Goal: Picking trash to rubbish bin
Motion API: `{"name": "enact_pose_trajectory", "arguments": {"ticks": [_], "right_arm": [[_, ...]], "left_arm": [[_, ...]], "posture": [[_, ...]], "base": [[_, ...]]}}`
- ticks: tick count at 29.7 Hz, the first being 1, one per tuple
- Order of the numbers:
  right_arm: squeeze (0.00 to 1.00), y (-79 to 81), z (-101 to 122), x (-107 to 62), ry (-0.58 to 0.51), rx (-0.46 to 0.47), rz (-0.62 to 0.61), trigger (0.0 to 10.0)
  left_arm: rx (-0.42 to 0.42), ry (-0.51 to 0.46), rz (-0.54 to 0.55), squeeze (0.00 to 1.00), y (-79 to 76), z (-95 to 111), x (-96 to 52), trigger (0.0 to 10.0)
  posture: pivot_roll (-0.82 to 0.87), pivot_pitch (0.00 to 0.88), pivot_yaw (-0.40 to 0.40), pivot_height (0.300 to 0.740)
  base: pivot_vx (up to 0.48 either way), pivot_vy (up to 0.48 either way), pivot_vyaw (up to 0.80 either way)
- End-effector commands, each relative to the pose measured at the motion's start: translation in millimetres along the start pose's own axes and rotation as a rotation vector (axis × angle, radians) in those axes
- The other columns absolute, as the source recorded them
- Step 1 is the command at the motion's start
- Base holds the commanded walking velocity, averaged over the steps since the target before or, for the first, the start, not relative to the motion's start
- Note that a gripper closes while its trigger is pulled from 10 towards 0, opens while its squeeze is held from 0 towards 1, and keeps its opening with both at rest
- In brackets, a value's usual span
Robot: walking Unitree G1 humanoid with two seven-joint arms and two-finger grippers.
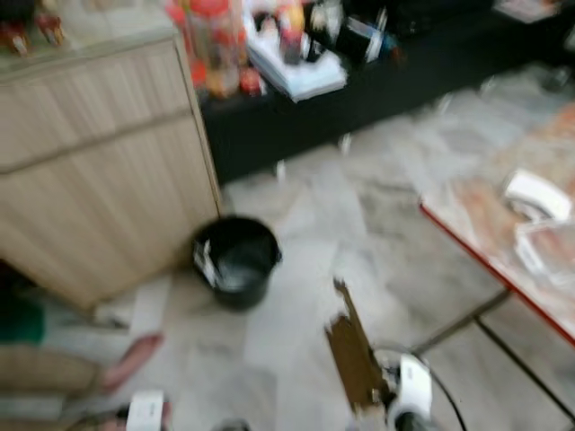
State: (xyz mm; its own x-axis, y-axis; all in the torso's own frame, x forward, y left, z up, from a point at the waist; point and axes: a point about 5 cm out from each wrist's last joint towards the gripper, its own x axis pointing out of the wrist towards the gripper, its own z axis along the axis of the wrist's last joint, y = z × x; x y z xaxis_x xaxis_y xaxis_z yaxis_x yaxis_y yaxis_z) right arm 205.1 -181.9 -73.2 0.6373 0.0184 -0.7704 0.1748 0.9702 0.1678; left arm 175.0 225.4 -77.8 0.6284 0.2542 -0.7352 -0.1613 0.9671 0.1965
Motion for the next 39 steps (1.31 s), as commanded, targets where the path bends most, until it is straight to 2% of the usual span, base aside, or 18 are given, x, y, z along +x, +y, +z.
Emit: {"name": "enact_pose_trajectory", "arguments": {"ticks": [1, 6, 16, 21, 29, 36, 39], "right_arm": [[0.00, -13.4, -5.3, -3.2, 0.010, 0.003, -0.044, 10.0], [0.00, -13.6, -4.5, -3.2, 0.007, -0.001, -0.040, 10.0], [0.00, -13.4, -5.2, -3.3, 0.003, 0.006, -0.043, 10.0], [0.00, -14.4, -5.7, -3.5, 0.014, -0.036, -0.043, 10.0], [0.00, -14.0, -5.9, -3.5, 0.012, -0.055, -0.049, 10.0], [0.00, -13.7, -6.5, -3.6, 0.013, -0.054, -0.047, 10.0], [0.00, -11.5, -5.1, -3.2, 0.007, -0.096, -0.025, 10.0]], "left_arm": [[-0.007, 0.042, -0.021, 0.00, -7.5, -12.2, -3.4, 10.0], [-0.002, 0.049, -0.018, 0.00, -5.1, -15.4, -4.3, 10.0], [0.006, 0.048, -0.020, 0.00, -4.6, -16.4, -4.7, 10.0], [0.013, 0.043, -0.024, 0.00, -5.1, -14.1, -4.0, 10.0], [0.021, 0.023, -0.023, 0.00, -4.6, -11.2, -3.5, 10.0], [0.022, 0.023, -0.026, 0.00, -4.4, -11.1, -3.4, 10.0], [0.042, 0.043, -0.035, 0.00, -5.4, -12.5, -3.3, 10.0]], "posture": [[0.10, 0.225, -0.032, 0.740], [0.10, 0.215, -0.030, 0.740], [0.10, 0.196, -0.025, 0.740], [0.10, 0.188, -0.022, 0.740], [0.10, 0.174, -0.018, 0.740], [0.10, 0.169, -0.016, 0.740], [0.10, 0.170, -0.014, 0.740]], "base": [[0.360, 0.000, 0.00], [0.359, 0.000, 0.00], [0.357, 0.000, 0.56], [0.350, 0.000, 0.00], [0.341, 0.000, 0.79], [0.000, 0.000, 0.80], [0.000, 0.000, 0.48]]}}
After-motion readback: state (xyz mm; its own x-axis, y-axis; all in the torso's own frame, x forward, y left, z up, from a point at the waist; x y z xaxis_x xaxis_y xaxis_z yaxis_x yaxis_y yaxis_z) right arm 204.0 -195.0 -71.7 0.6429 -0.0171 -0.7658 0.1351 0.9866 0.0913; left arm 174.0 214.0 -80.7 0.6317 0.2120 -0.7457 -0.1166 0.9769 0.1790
